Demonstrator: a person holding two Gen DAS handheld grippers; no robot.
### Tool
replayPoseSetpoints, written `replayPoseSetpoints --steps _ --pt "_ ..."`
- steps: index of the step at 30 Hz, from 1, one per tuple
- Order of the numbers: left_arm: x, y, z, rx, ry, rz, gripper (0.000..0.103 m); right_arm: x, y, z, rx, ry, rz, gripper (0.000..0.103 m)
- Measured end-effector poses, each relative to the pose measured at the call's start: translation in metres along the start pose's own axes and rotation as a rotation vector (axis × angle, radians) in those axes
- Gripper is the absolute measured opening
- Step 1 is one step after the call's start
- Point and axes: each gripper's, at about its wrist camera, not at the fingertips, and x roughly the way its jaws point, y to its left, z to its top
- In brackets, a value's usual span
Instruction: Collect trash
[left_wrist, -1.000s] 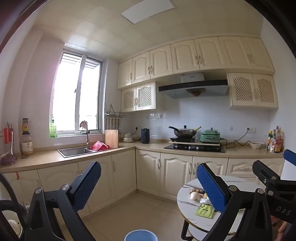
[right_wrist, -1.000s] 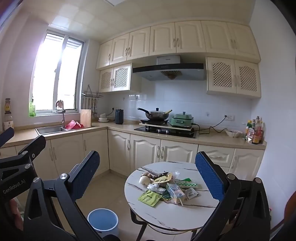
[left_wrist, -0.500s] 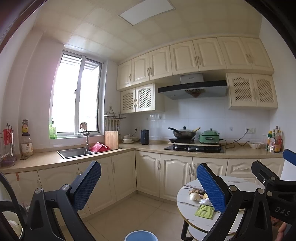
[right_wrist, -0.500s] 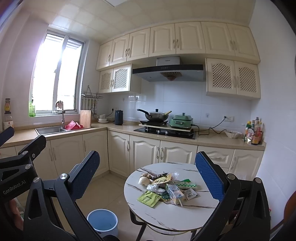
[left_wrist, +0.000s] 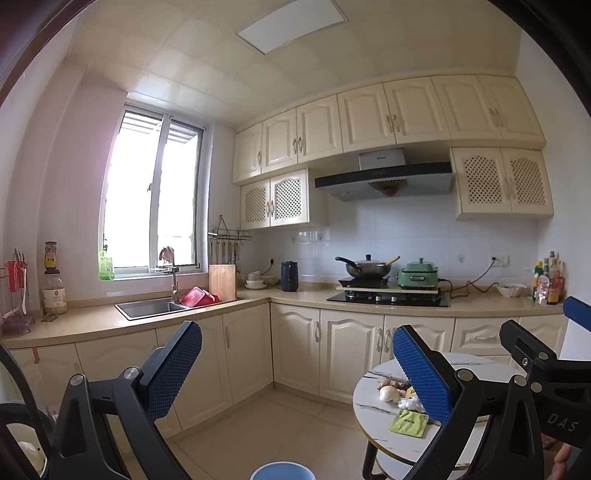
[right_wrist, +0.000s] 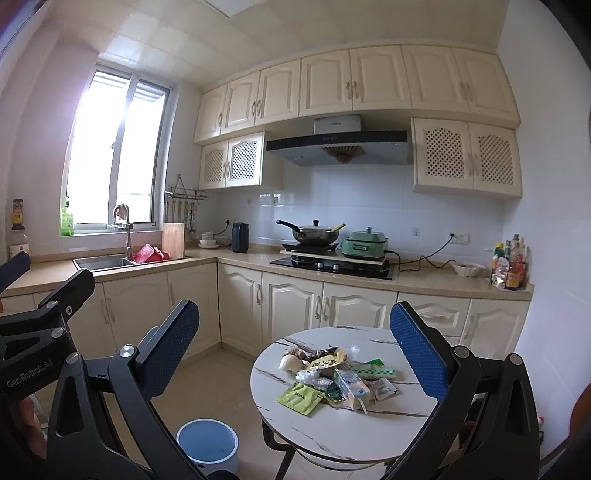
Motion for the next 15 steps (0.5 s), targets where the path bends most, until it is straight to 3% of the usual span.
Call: replayPoseSetpoints --steps 15 --pt "0.0002 -0.0030 -0.0004 0.005 -0.006 0.005 0.102 -0.0022 -0.0014 -0.0006 0.001 -0.008 0.019 0.103"
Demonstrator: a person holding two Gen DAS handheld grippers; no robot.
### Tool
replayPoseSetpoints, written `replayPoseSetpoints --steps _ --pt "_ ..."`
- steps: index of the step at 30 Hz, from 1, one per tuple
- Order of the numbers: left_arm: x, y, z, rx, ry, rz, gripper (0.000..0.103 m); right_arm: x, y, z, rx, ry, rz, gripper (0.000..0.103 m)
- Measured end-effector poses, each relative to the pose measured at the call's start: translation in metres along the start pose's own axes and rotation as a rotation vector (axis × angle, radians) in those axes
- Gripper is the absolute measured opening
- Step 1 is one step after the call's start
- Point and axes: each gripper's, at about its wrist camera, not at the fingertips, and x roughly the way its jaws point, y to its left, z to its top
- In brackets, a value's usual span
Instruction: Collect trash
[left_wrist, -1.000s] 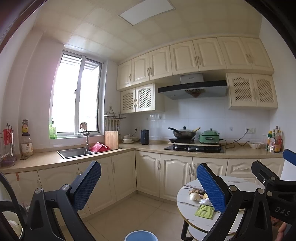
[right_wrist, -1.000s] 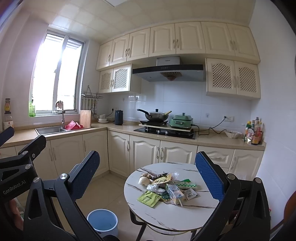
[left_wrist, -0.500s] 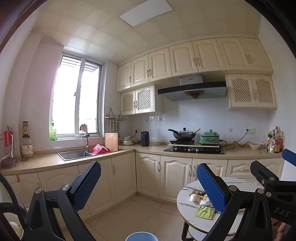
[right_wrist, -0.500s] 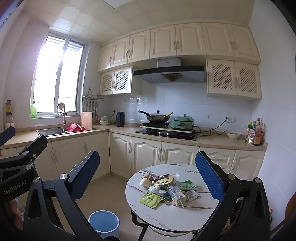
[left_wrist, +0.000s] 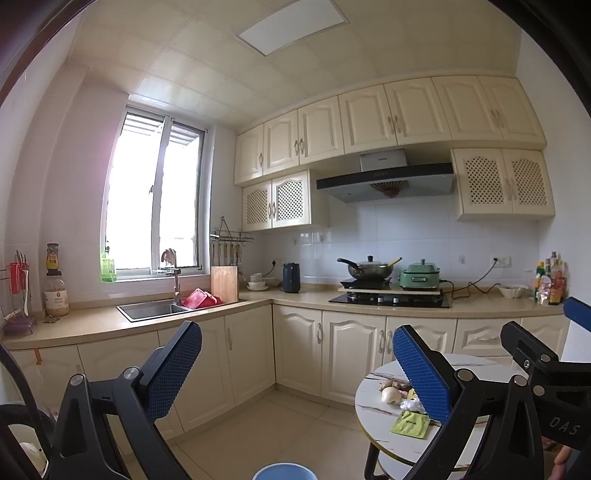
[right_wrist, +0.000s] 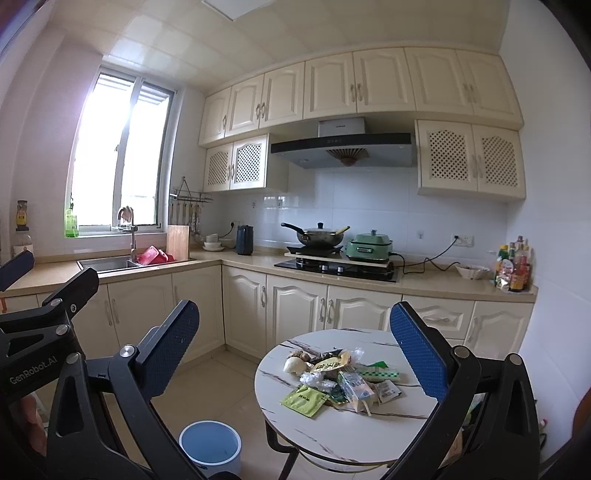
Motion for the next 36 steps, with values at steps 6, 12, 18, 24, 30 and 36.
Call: replayPoseSetpoints --steps 6,12,18,24,30,36 --pt "0.0003 -0.0006 -0.0002 0.002 -0.001 0.001 0.102 -0.0003 0.0002 0.0004 0.002 0.000 0.000 0.103" --pt "0.0003 0.0004 -0.0002 0.001 -0.002 0.001 0.102 0.0001 -0.0001 -0.0001 0.003 -0.001 0.002 0.103" --pt "0.0009 -0.0002 -0.0006 0.001 -0.001 0.003 0.102 -0.0008 0.0016 -0.0008 0.004 -0.001 0.004 0.103" --pt "0.0016 -0.0005 -0.0010 0.002 0.000 0.005 0.102 -0.0014 0.0027 -0.0002 0.007 -0.003 0.006 0.103" --pt "0.0021 0.0001 -0.0007 0.002 0.001 0.003 0.102 -0.0016 0.0030 -0.0005 0.007 -0.002 0.007 0.103" --pt "0.0030 0.0010 -0.0010 0.003 0.001 0.008 0.102 -0.0012 0.0025 -0.0010 0.008 -0.002 0.009 0.103"
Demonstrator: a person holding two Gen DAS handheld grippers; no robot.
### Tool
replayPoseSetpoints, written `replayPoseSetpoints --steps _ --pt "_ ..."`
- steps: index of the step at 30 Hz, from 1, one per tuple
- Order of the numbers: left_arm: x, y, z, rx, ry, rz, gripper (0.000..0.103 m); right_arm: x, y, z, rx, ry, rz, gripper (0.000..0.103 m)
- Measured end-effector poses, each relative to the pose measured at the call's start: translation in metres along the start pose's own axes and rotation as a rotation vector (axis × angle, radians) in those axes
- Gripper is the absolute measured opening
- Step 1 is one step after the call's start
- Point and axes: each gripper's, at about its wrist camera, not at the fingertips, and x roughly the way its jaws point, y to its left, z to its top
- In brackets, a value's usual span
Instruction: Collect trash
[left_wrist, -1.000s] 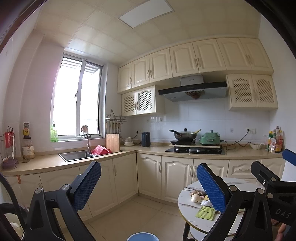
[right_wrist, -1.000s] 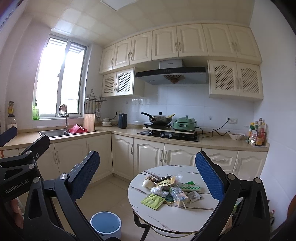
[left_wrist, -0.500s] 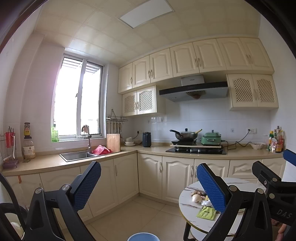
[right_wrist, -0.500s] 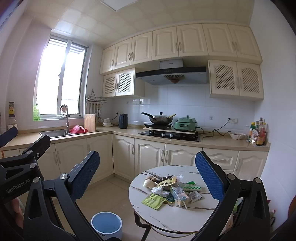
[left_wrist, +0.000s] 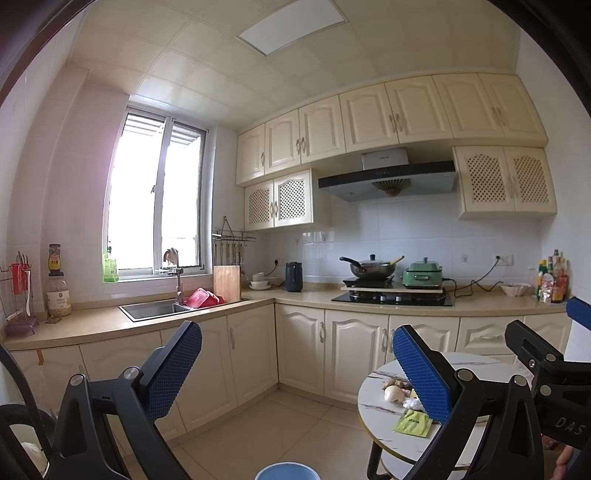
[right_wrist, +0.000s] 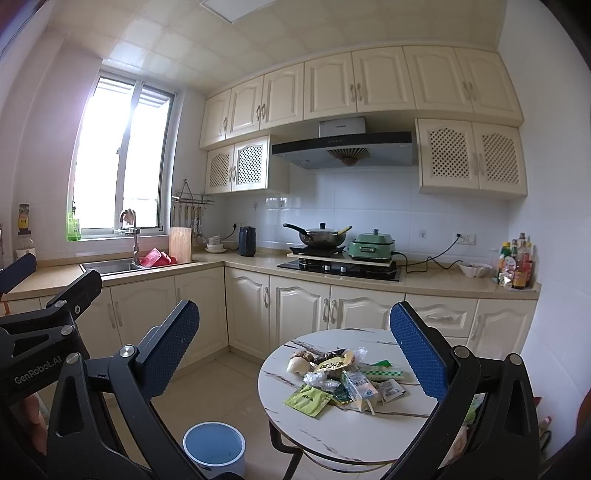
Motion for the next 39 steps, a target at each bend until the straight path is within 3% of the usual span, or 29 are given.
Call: replayPoseSetpoints --steps 8,14,17,23,30,39 --pt "0.014 -0.007 -0.006 -0.003 0.003 0.003 0.102 0.006 -0.007 -0.006 0.008 -0.009 -0.006 0.103" --pt "0.062 -0.025 -0.028 0.018 0.053 -0.020 0.102 0.029 -0.042 -0.025 0.053 0.012 -0.079 0.103" --pt "0.100 -0.038 -0.048 0.033 0.129 -0.056 0.102 0.049 -0.066 -0.043 0.081 0.056 -0.129 0.103" --pt "0.179 -0.080 -0.090 0.065 0.355 -0.178 0.102 0.112 -0.121 -0.097 0.157 0.248 -0.201 0.103" --pt "0.260 -0.147 -0.145 0.181 0.579 -0.340 0.102 0.162 -0.160 -0.154 0.198 0.410 -0.243 0.103" --pt "0.367 -0.192 -0.192 0.244 0.802 -0.404 0.102 0.215 -0.191 -0.207 0.249 0.582 -0.231 0.103"
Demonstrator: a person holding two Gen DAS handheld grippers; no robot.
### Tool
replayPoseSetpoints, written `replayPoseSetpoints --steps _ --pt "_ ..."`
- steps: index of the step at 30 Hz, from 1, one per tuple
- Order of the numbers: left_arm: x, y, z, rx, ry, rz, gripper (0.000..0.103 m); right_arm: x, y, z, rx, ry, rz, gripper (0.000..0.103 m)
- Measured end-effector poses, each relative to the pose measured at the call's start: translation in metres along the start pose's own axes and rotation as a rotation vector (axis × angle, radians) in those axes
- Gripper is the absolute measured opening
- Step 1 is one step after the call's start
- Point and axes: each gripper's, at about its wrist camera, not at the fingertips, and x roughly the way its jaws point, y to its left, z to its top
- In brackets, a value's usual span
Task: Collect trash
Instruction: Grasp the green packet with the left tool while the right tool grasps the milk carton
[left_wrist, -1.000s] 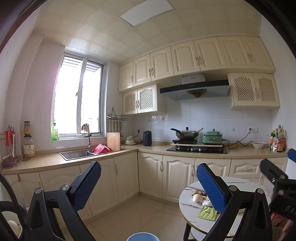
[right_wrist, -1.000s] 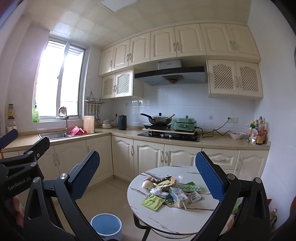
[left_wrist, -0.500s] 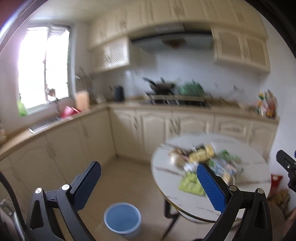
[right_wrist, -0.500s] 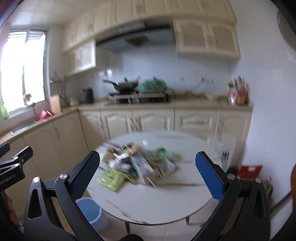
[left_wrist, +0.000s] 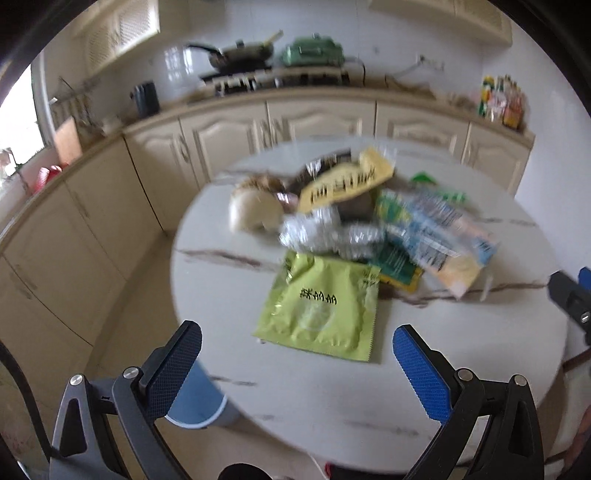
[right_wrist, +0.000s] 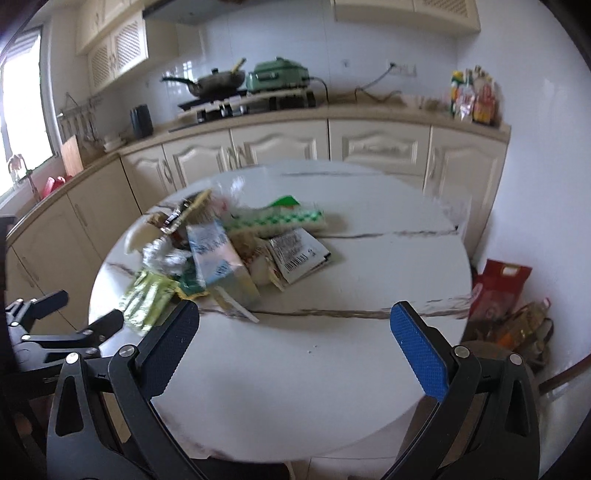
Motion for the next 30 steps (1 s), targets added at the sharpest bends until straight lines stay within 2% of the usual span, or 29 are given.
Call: replayPoseSetpoints --steps 6,12,13,16,18,21,23,24,25,27,30 --pt "0.049 0.014 0.025 -0.021 0.070 -0.011 0.102 0.026 -0.010 0.007 0.018 0.038 -0.014 0.103" --pt "0.072 0.027 0.042 -0.028 0.051 -0.041 0.101 0.044 -0.006 0.013 0.003 0.051 0.007 0.103" --pt "0.073 0.030 0.043 -0.023 0.040 -0.048 0.096 0.047 -0.003 0.015 -0.005 0.056 0.021 0.103" --pt "0.068 0.034 0.034 -0.020 0.006 -0.067 0.071 0.051 0.007 0.019 -0.033 0.054 0.045 0.103" --pt "0.066 0.040 0.029 -0.015 -0.002 -0.079 0.067 0.054 0.015 0.022 -0.055 0.050 0.066 0.103" --pt "0.053 0.040 0.020 -0.017 -0.016 -0.100 0.048 0.059 0.030 0.029 -0.099 0.047 0.095 0.103" --pt "0.049 0.047 0.017 -0.031 -0.015 -0.133 0.026 0.061 0.039 0.032 -0.128 0.039 0.115 0.103" --pt "0.047 0.049 0.016 -0.037 -0.012 -0.152 0.020 0.062 0.043 0.034 -0.140 0.037 0.121 0.103" --pt "0.048 0.054 0.014 -0.050 -0.001 -0.184 0.000 0.064 0.048 0.035 -0.151 0.037 0.131 0.103" --pt "0.046 0.060 0.012 -0.081 0.014 -0.243 0.001 0.068 0.055 0.037 -0.168 0.040 0.149 0.103" --pt "0.041 0.063 0.007 -0.077 0.007 -0.248 0.000 0.077 0.064 0.039 -0.188 0.054 0.174 0.103"
